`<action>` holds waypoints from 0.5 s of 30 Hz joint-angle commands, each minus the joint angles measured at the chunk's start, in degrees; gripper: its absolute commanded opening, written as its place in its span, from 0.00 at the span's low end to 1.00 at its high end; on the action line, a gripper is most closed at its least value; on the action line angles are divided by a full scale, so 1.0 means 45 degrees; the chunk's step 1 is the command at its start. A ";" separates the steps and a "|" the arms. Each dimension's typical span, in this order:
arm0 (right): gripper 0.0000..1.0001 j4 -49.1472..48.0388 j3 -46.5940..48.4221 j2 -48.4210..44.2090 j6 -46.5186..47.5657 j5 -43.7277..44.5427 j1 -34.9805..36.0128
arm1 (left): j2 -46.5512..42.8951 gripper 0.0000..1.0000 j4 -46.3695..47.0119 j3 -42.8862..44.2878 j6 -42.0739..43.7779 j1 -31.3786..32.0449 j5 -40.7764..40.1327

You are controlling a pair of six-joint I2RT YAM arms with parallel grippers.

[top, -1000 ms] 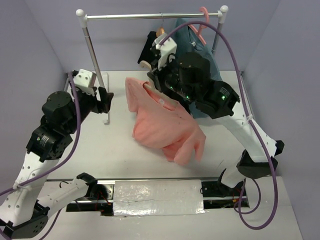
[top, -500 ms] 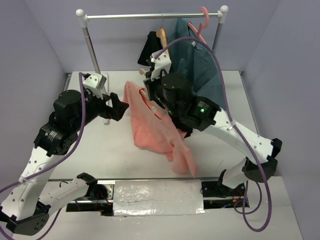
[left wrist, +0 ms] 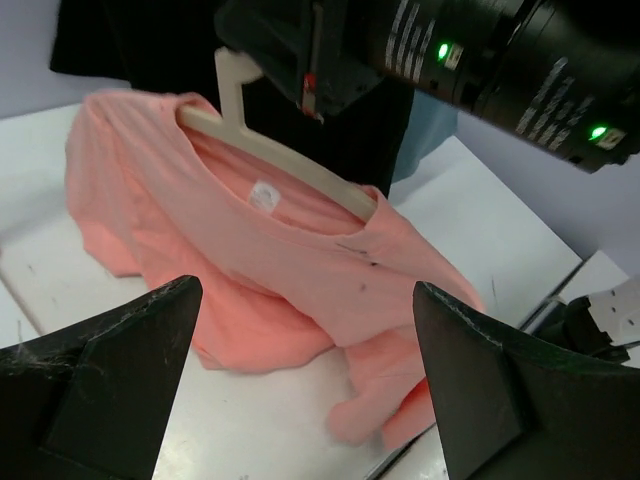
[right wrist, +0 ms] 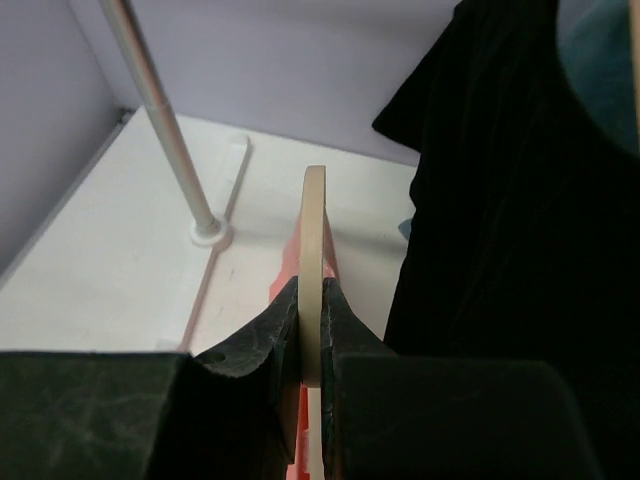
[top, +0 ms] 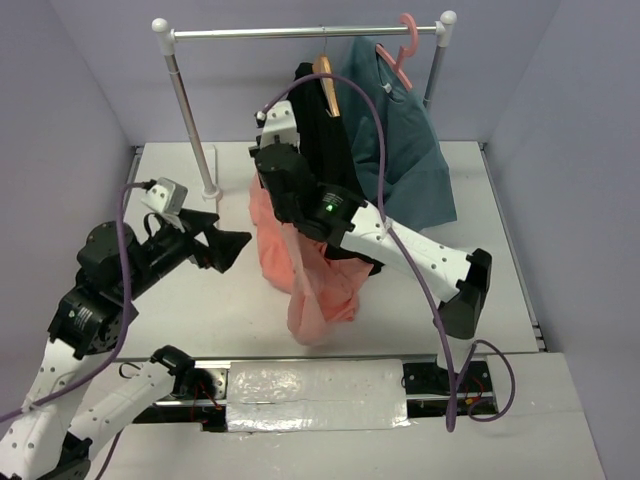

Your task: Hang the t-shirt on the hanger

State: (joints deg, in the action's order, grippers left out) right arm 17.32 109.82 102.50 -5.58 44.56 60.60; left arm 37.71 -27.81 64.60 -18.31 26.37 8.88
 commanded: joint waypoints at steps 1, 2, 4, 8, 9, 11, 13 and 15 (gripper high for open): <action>0.00 -0.1485 0.1765 0.0404 -0.0030 0.2204 0.0264 | 0.0603 1.00 -0.0028 0.0333 -0.0618 -0.0001 0.0838; 0.00 -0.1699 0.2115 0.0832 0.0281 0.2769 0.0283 | 0.0584 0.99 -0.0146 0.0255 -0.0813 -0.0001 0.0587; 0.00 -0.1953 0.2294 0.1147 0.0323 0.3300 0.0284 | 0.0584 0.99 -0.0478 0.0099 -0.1243 -0.0020 0.0370; 0.00 -0.2657 0.2430 0.1694 -0.0105 0.4082 0.0284 | 0.0158 1.00 0.0006 -0.1302 -0.1849 -0.0001 0.0817; 0.00 -0.2735 0.2509 0.1831 -0.0184 0.4161 0.0322 | -0.0116 0.99 0.0337 -0.1637 -0.1966 -0.0020 0.1051; 0.00 -0.3375 0.2626 0.2338 0.0087 0.4706 0.0381 | -0.0896 1.00 0.1117 -0.2339 -0.1948 -0.0001 0.1345; 0.00 -0.4370 0.2491 0.2709 0.1117 0.5543 0.0459 | -0.1173 1.00 0.1200 -0.2422 -0.1811 -0.0001 0.1152; 0.00 -0.6129 0.2139 0.2866 0.2155 0.6015 0.0537 | -0.1272 1.00 0.1063 -0.2499 -0.1830 -0.0001 0.0665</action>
State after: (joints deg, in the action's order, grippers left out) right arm 3.73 118.52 115.04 -1.54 64.38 61.87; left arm 33.76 -28.34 52.58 -25.69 26.37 12.29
